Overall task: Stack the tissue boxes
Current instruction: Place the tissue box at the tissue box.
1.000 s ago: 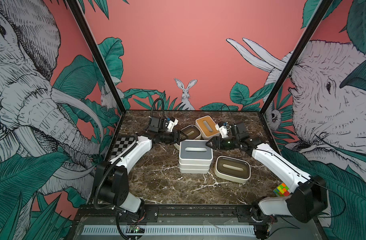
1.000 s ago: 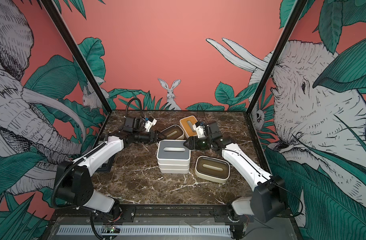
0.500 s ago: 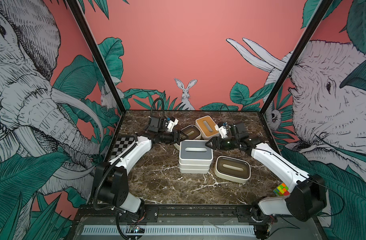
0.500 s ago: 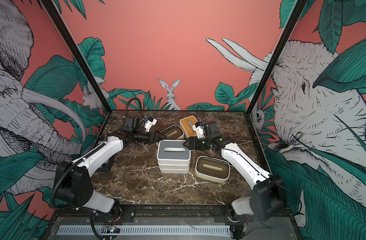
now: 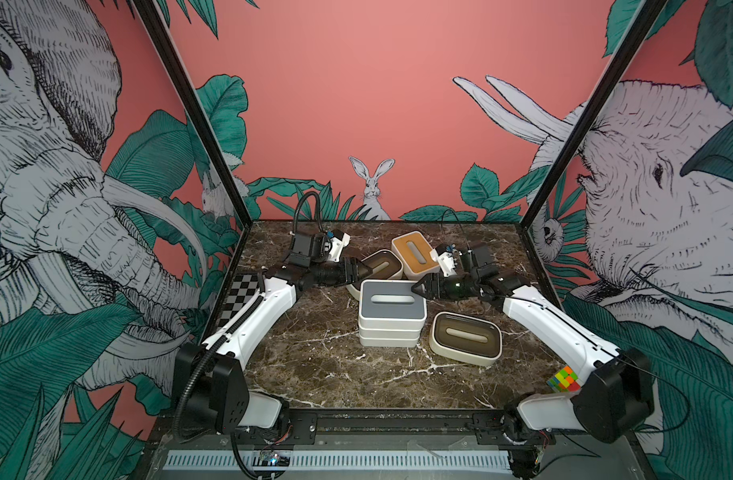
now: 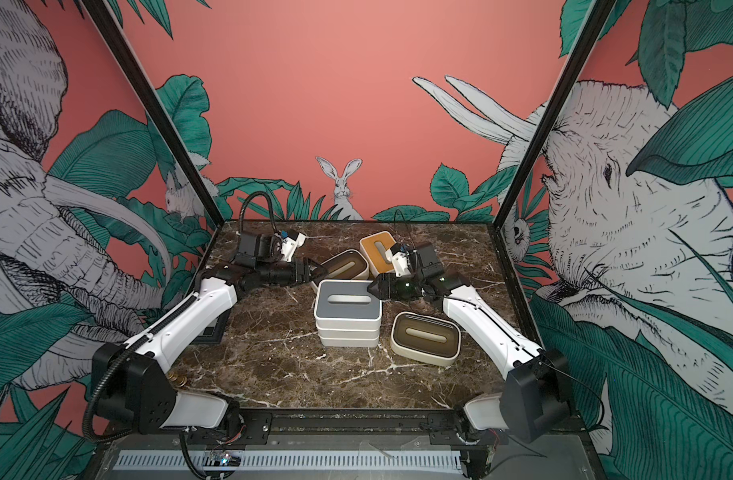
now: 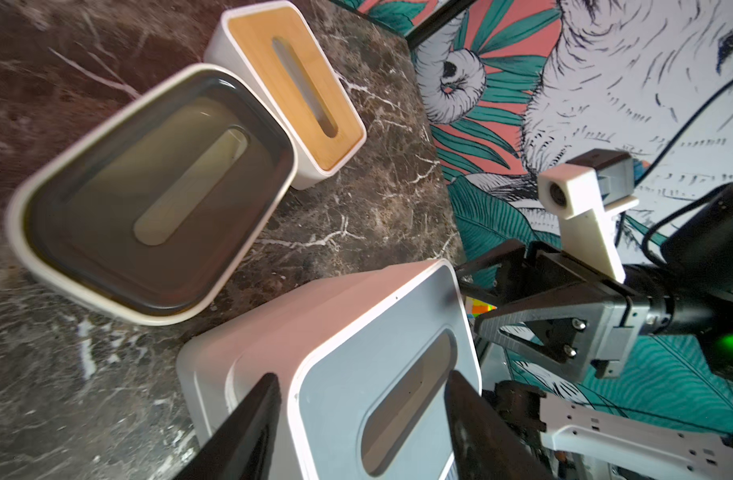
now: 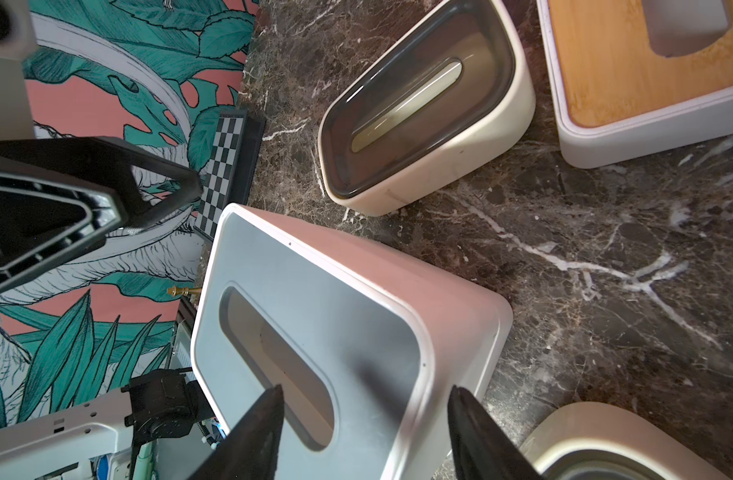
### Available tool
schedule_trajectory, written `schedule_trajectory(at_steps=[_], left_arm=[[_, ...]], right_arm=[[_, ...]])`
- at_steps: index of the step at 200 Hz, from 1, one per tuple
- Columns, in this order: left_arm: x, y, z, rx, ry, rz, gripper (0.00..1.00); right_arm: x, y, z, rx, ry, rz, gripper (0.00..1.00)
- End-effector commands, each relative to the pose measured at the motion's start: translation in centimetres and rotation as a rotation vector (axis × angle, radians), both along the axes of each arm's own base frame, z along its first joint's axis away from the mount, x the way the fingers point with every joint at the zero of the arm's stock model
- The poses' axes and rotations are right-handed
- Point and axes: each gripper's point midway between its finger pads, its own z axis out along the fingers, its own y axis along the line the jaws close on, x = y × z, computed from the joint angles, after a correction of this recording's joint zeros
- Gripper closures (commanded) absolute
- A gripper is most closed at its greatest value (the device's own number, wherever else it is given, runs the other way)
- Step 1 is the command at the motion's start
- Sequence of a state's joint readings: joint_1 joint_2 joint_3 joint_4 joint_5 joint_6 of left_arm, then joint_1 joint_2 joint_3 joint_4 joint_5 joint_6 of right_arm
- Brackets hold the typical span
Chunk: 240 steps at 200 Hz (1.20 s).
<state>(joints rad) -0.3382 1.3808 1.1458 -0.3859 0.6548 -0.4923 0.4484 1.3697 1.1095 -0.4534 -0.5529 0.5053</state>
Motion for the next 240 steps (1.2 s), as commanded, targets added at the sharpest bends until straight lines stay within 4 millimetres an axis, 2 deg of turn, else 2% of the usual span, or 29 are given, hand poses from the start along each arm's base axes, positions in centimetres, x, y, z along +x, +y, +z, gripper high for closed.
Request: schedule_trajectory(at_steps=[1,14,25,43,108,128,181,240], left_arm=[[0.4,2.7,0.3,0.06,-0.016,0.108,0.35],[-0.3,2.6,-0.2,0.046,0.009,0.085,0.35],[-1.5,1.6,-0.3,-0.009,0.039,0.021,0.34],[-2.6,0.9,-0.6,-0.081,0.063,-0.018,0.34],[-5.8,1.0,-2.4,-0.101,0.14,-0.065,0.33],[-6.2,1.0,-3.1,-0.096,0.16,-0.071,0.33],[-6.2,0.6,-3.3,-0.112,0.167,-0.077,0.33],[-6.2,0.4,-2.4,-0.111,0.149,-0.086,0.32]], right_arm=[[0.5,-1.0,0.8,-0.028,-0.05,-0.039,0.36],[0.3,-1.3,1.0,-0.042,-0.054,-0.047,0.35],[0.1,-1.4,1.0,-0.044,-0.049,-0.045,0.35],[-0.5,-1.0,1.0,-0.03,-0.022,-0.016,0.35],[-1.8,-0.2,1.0,0.019,0.03,0.036,0.35],[-1.8,0.3,0.7,0.037,0.042,0.049,0.34],[-1.6,0.8,0.6,0.049,0.044,0.056,0.34],[-1.5,1.4,0.5,0.055,0.045,0.072,0.34]])
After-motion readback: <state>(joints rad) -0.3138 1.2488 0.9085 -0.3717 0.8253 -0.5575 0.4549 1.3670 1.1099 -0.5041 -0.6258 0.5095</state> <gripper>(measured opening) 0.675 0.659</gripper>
